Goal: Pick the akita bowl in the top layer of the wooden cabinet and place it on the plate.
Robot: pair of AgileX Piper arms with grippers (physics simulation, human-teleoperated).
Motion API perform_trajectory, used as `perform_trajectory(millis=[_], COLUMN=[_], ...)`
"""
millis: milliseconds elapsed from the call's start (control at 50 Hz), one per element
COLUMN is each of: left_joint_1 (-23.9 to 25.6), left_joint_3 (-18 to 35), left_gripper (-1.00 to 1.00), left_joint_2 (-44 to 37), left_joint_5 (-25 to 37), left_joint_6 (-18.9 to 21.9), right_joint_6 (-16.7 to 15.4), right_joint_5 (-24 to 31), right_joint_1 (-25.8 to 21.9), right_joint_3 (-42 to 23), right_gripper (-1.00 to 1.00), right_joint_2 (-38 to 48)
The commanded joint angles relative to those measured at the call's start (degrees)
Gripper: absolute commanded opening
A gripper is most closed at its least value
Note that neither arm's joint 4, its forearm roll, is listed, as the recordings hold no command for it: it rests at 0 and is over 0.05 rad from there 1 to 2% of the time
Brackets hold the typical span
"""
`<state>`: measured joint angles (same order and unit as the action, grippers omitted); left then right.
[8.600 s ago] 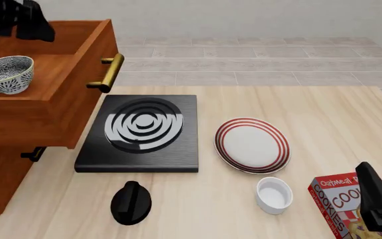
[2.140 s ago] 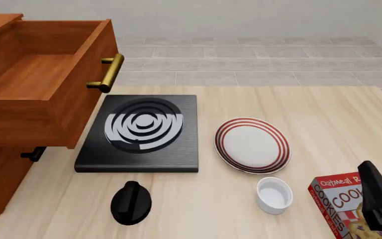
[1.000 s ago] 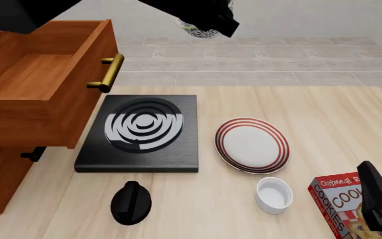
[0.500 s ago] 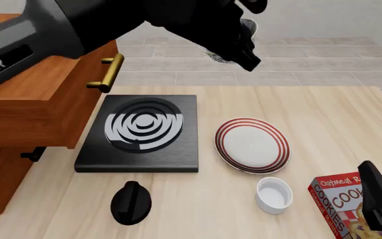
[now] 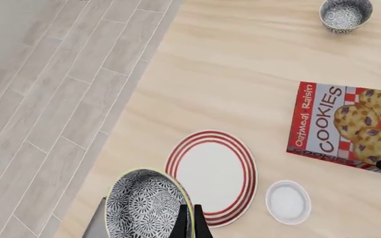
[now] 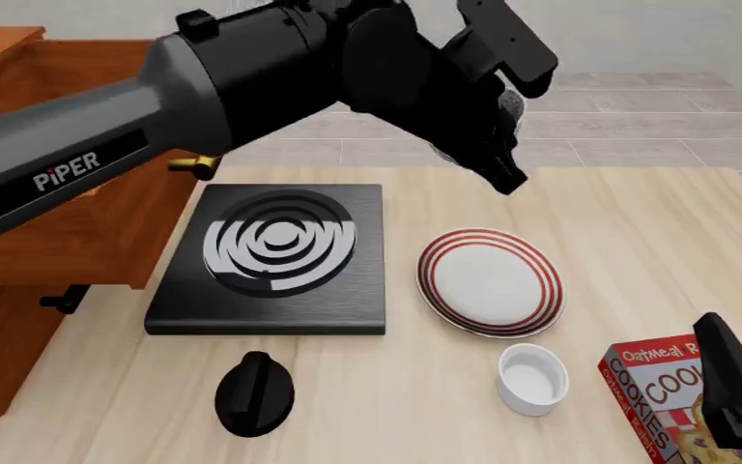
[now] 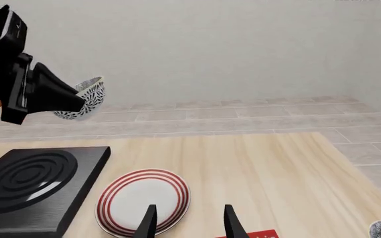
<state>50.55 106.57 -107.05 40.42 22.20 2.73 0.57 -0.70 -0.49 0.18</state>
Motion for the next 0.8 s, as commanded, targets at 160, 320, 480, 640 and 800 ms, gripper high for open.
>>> perform_trajectory(millis=[160,320,480,640,800], left_joint_1=[2.93,4.63,5.39,6.11,5.53], left_joint_3=[-0.54,-1.90,-1.05,-0.11,0.83], left_gripper=[-1.00,-1.00,-1.00,-1.00,-1.00], left_joint_2=[-3.12,-3.65,-5.72,-7.91,-9.81], left_joint_5=[-2.31,-3.07,-3.09,-2.91,-3.02], left_joint_6=[0.78,0.54,0.65,0.19,0.46], right_joint_6=[-0.51,-0.50,-0.56,-0.45,-0.26], right_joint_5=[-0.32,-0.42,-0.41,-0.45,-0.30], right_joint_1=[-0.16,-0.04,-0.03,0.05,0.10], right_joint_3=[0.01,-0.01,-0.05,-0.08,-0.06], right_gripper=[1.00,1.00,1.00,1.00,1.00], right_joint_2=[0.05,-0.01,-0.05,0.06,-0.01])
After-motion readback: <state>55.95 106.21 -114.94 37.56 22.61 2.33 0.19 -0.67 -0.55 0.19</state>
